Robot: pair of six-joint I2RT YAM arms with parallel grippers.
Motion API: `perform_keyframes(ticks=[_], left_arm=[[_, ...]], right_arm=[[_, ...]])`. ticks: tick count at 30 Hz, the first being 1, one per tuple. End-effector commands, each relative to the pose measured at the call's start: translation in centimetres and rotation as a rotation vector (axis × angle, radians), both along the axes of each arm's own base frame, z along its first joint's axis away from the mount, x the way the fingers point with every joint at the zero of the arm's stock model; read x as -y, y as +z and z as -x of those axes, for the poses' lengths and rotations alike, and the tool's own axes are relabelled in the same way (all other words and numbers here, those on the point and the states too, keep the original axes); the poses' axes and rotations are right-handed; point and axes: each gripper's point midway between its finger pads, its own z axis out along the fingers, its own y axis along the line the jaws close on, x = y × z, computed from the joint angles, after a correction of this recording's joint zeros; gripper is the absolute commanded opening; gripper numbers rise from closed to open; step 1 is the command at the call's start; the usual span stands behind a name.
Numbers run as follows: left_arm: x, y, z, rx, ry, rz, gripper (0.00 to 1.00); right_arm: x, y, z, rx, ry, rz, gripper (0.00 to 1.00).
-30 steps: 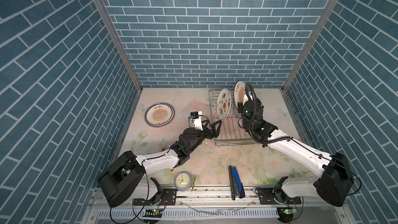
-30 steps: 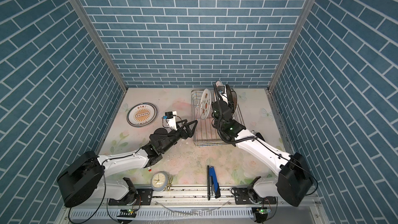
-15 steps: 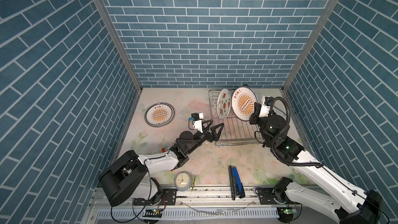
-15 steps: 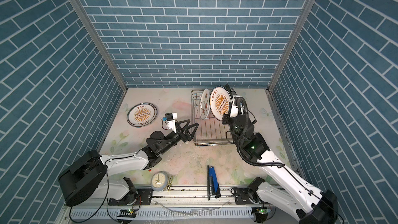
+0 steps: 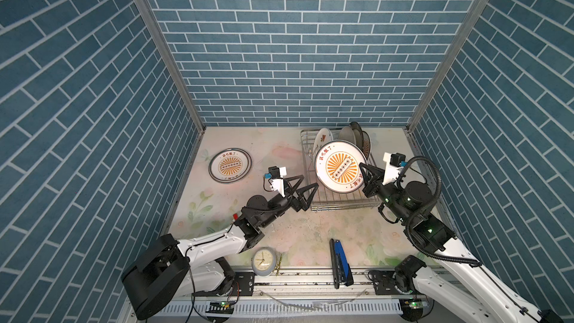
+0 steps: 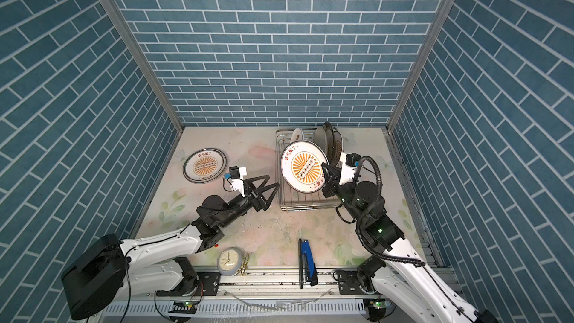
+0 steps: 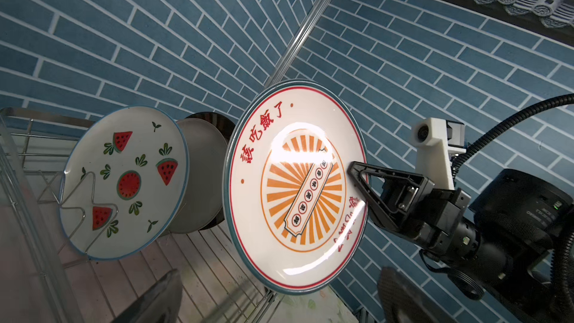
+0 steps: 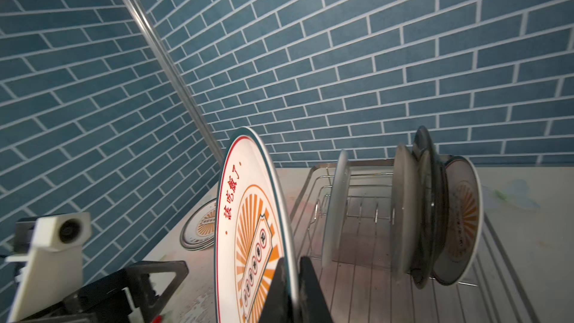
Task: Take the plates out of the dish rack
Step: 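Lift the orange-sunburst plate out of the rack with the right gripper toward the left gripper, then close the left gripper on the plate rim while the right gripper holds it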
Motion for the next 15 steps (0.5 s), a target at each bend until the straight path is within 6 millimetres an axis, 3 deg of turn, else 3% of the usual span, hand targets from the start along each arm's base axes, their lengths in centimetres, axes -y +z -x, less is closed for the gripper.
perform_keyframes(ticks=[1,6,10,15], left_arm=[[-0.4,0.7,1.0,0.015,-0.035,0.033,1.00],[-0.6,1.1,1.7,0.026,-0.058,0.059,0.99],[-0.8,1.4,2.0,0.038,-0.063,0.081,0.91],[-1.0,1.1,1.8,0.020,-0.045,0.073,0.64]], right_arm=[[-1.4,2.8,2.7,0.042,0.171,-0.165,0.00],[-2.0,1.8,2.7,0.031,0.204,-0.189,0.00],[-2.4,1.1,2.5,0.035,0.226,-0.214,0.00],[-2.4,0.7,2.3,0.043,0.229,-0.236,0.00]])
